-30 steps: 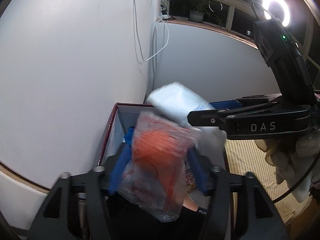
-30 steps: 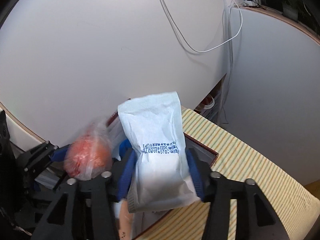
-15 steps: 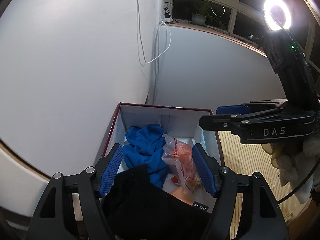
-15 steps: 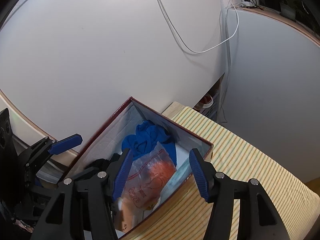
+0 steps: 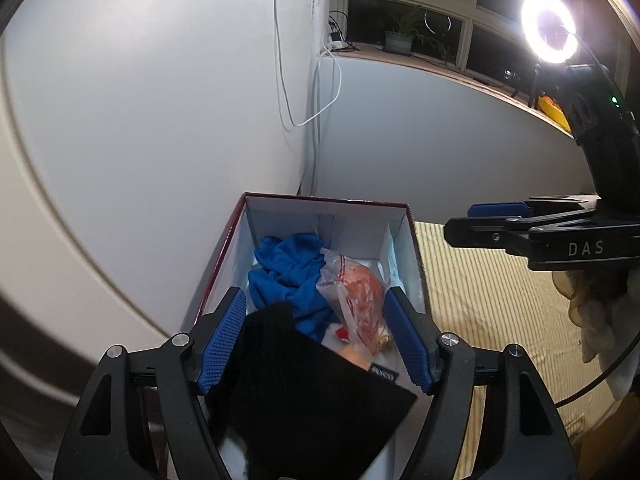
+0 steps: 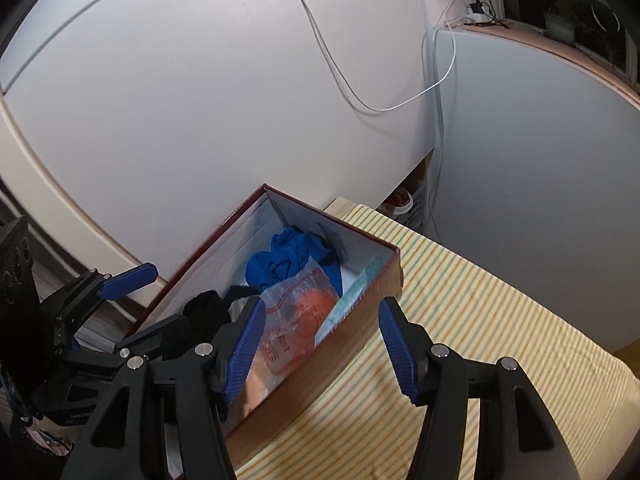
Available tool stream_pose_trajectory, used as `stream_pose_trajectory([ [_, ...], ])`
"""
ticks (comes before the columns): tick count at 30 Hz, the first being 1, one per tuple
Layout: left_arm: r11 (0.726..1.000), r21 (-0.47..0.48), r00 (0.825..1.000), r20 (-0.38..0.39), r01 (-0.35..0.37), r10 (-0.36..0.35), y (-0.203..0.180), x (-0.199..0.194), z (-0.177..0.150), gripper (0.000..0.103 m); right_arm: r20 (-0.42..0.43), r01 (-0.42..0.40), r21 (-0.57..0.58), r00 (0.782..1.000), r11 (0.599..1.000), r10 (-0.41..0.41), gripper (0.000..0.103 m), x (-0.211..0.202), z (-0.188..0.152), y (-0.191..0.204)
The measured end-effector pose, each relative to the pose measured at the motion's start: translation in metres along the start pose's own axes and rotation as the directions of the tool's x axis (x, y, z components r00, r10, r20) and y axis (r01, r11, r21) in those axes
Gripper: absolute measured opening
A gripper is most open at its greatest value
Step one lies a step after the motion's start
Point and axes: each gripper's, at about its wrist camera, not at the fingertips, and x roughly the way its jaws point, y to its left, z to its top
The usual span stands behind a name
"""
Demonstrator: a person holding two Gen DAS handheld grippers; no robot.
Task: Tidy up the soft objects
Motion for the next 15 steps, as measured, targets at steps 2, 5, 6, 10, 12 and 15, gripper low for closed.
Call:
stream_pose_trajectory([
  [2,1.000,0.003,1.000,0.011,-0.007,0.007,-0.003,-0.009,-0.005,0.071,0.013,0.010,-0.007,1.000,1.000,-0.010,0.055,-0.011,-0.007,0.003],
  [5,1.000,-0.002,0.999,0.021,-0.026,0.026,-0.008,-0.024,-0.015,0.071,0.044,0.036,-0.029,0.998,0.999,-0.035,0.055,-0.028,-0.020,0.010],
  [6,1.000,-0.007,0.999,0.026,-0.024,0.024,-0.008,-0.028,-0.019,0.071,0.050,0.049,-0.035,0.998,0.998,-0.047,0.056,-0.033,-0.024,0.013],
  [10,0.999,-0.045,0.998,0.066,-0.008,0.011,-0.014,-0.051,-0.044,0.071,0.102,0.063,-0.038,0.993,0.997,-0.059,0.063,-0.056,-0.052,0.022],
  [12,0.998,-0.068,0.997,0.082,0.002,0.003,-0.015,-0.061,-0.057,0.071,0.125,0.065,-0.027,0.990,0.998,-0.061,0.064,-0.065,-0.067,0.024],
  [15,0.997,-0.078,0.995,0.103,-0.001,0.009,-0.021,-0.073,-0.078,0.072,0.153,0.089,-0.013,0.984,0.996,-0.085,0.064,-0.077,-0.092,0.027],
])
